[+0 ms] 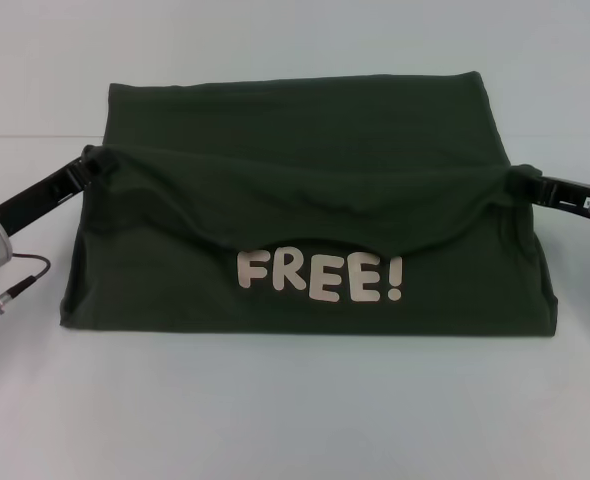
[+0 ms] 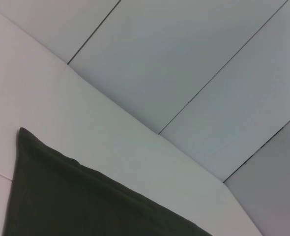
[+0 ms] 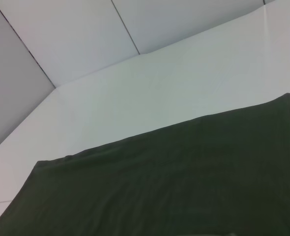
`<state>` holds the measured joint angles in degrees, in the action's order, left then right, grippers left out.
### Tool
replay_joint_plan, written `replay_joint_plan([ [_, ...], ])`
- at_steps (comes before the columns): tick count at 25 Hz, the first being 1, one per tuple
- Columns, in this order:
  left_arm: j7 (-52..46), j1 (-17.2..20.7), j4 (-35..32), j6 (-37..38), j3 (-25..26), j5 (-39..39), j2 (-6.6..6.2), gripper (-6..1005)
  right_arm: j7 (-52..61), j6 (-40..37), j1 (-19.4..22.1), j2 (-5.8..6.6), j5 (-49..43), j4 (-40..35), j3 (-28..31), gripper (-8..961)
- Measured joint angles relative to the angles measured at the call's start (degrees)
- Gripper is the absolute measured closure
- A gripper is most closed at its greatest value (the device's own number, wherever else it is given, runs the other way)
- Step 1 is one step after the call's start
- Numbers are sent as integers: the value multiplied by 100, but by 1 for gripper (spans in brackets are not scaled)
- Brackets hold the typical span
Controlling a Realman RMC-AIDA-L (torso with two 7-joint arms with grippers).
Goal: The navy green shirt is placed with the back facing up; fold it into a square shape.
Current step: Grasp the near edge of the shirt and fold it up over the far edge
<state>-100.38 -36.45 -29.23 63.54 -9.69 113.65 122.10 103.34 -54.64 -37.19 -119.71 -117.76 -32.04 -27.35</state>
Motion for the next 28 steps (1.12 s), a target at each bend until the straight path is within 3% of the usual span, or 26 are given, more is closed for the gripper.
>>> replay_joint_plan([
  [13, 348, -95, 33, -598, -42, -135, 169, 893, -41, 133, -79, -8, -4, 93, -77, 848],
  [18, 522, -133, 252, -950, -42, -279, 170, 892, -14, 189, -61, 0, -4, 93, -143, 804],
  [23, 522, -100, 283, -1189, -41, -368, 177, 658, 6, 198, -14, 23, -2, 93, -145, 658],
  [28, 521, -47, 287, -987, -42, -380, 174, 542, 13, 206, -6, 29, 1, 82, -128, 473],
])
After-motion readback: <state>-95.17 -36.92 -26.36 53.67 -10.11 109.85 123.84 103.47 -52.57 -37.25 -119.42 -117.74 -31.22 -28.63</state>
